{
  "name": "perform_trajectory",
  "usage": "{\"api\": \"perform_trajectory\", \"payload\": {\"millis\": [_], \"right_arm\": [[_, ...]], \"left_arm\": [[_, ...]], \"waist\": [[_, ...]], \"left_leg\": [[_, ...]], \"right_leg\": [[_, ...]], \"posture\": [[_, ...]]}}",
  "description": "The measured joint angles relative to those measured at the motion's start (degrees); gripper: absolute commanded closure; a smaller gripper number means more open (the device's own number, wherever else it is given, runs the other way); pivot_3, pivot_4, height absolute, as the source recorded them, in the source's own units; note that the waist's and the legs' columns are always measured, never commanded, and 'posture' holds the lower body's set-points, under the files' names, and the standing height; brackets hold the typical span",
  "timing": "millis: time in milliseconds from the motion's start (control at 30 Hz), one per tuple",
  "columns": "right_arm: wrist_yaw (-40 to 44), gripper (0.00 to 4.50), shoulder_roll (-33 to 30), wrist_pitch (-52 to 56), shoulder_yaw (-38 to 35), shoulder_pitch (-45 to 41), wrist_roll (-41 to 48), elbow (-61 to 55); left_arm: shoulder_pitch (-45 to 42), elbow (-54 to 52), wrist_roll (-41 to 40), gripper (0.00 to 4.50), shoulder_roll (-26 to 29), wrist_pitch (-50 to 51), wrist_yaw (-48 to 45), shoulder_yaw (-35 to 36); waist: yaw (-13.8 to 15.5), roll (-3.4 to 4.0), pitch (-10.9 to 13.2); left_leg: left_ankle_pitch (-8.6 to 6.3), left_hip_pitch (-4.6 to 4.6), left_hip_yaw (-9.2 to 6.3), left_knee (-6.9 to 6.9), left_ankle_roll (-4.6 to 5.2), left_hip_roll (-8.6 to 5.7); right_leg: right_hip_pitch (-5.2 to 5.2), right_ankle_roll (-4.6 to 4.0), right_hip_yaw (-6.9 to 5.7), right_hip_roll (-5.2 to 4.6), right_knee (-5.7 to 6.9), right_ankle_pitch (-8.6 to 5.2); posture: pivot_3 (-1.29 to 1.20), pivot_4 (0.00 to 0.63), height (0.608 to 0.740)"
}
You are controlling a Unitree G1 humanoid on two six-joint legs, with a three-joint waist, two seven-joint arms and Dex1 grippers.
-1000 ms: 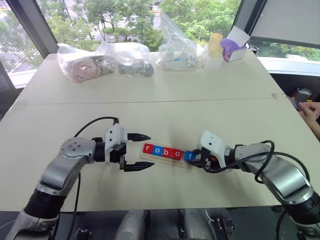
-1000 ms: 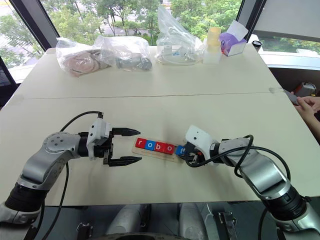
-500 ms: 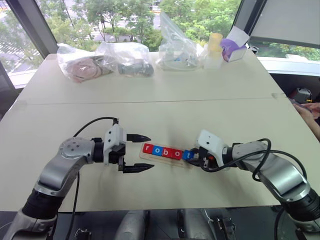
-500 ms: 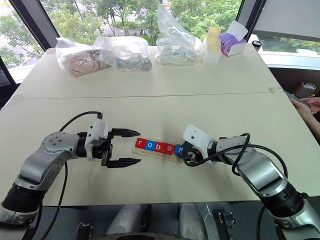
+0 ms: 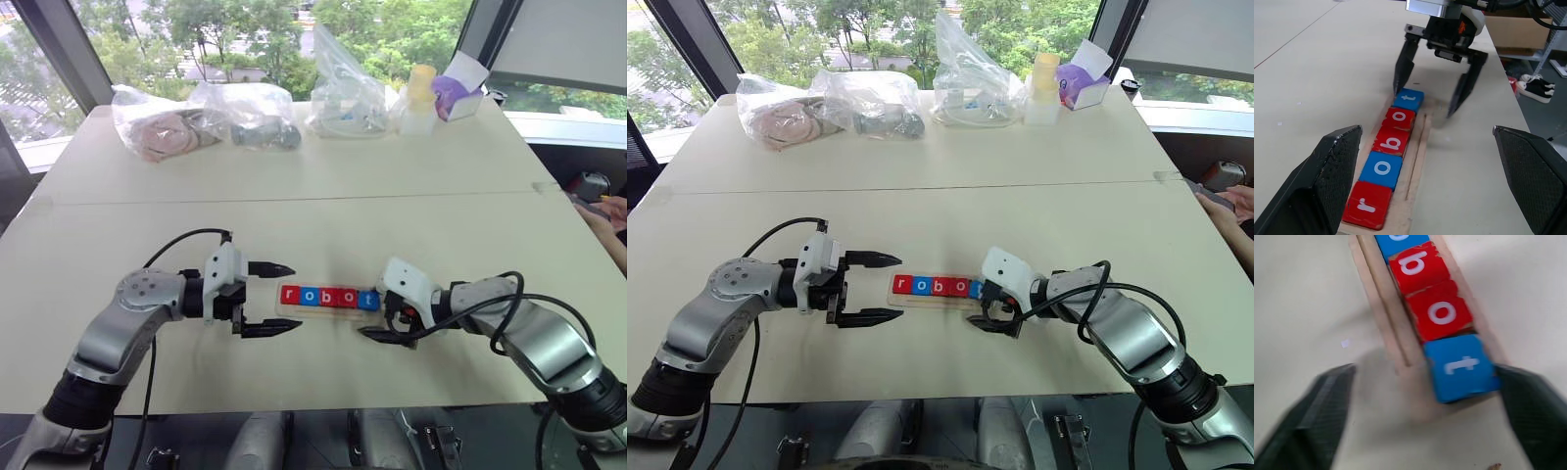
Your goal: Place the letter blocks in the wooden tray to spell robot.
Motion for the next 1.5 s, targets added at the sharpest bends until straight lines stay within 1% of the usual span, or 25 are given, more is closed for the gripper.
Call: {"api": "perform_trajectory", "payload": {"millis": [200, 333, 433, 533, 600, 800, 1500], "right_arm": [[-0.07, 0.05, -0.09, -0.63, -0.26, -1.34, -0.17, 0.76], [-0.07, 0.05, -1.12, -0.66, -2.05, -2.45, -0.27, 2.45], [0.11, 0.05, -2.99, -1.35, -3.32, -3.17, -0.72, 3.53], [0.75, 0.05, -6.23, -4.77, -3.19, -2.19, -2.95, 5.47], [1.10, 0.05, -7.26, -6.52, -3.17, -1.50, -4.40, 7.10], [1.01, 0.05, -6.52, -8.66, -3.18, -1.79, -5.82, 10.19], [0.65, 0.05, -0.13, -7.30, -1.44, -4.23, -6.93, 8.94]], "left_arm": [[0.01, 0.00, 0.00, 0.00, 0.00, 0.00, 0.16, 0.00], [0.03, -0.01, 0.00, 0.00, 0.00, 0.00, 0.18, 0.00], [0.05, -0.02, 0.00, 0.00, -0.01, 0.00, 0.20, 0.00], [0.05, -0.07, 0.00, 0.00, -0.03, -0.01, 0.20, -0.01], [0.05, -0.07, 0.00, 0.00, -0.03, -0.01, 0.19, -0.01], [0.04, -0.10, 0.00, 0.00, -0.03, -0.01, 0.18, -0.01], [0.85, -0.90, 0.00, 0.00, 0.11, 0.08, 0.79, 0.01]], "waist": [[0.02, 0.00, 0.00], [0.04, 0.00, 0.00], [0.05, 0.00, 0.00], [0.06, 0.00, 0.00], [0.07, 0.00, 0.00], [-0.22, 0.00, 0.00], [-0.05, 0.00, 0.00]], "left_leg": [[0.00, 0.00, 0.00, 0.00, 0.00, 0.00], [0.00, 0.00, 0.01, 0.00, 0.00, 0.00], [0.00, 0.00, 0.01, 0.00, 0.00, 0.00], [0.00, 0.00, 0.02, 0.00, 0.00, 0.00], [0.00, 0.00, 0.04, 0.00, 0.00, -0.01], [0.00, 0.01, 0.04, 0.00, 0.00, 0.03], [0.00, 0.01, 0.03, 0.00, 0.00, 0.01]], "right_leg": [[0.00, 0.00, 0.00, 0.01, 0.00, 0.00], [0.00, 0.00, 0.00, 0.01, 0.00, 0.00], [0.00, 0.00, 0.00, 0.00, 0.00, 0.00], [0.01, 0.00, 0.00, 0.00, -0.01, 0.00], [0.01, 0.00, 0.00, 0.00, -0.01, 0.00], [0.00, 0.00, 0.01, 0.01, 0.01, 0.00], [-0.01, 0.00, 0.01, 0.02, 0.01, 0.00]], "posture": [[0.00, 0.150, 0.740], [0.00, 0.150, 0.740], [0.00, 0.150, 0.740], [0.00, 0.150, 0.740], [0.00, 0.150, 0.740], [0.00, 0.150, 0.740], [0.00, 0.150, 0.740]]}}
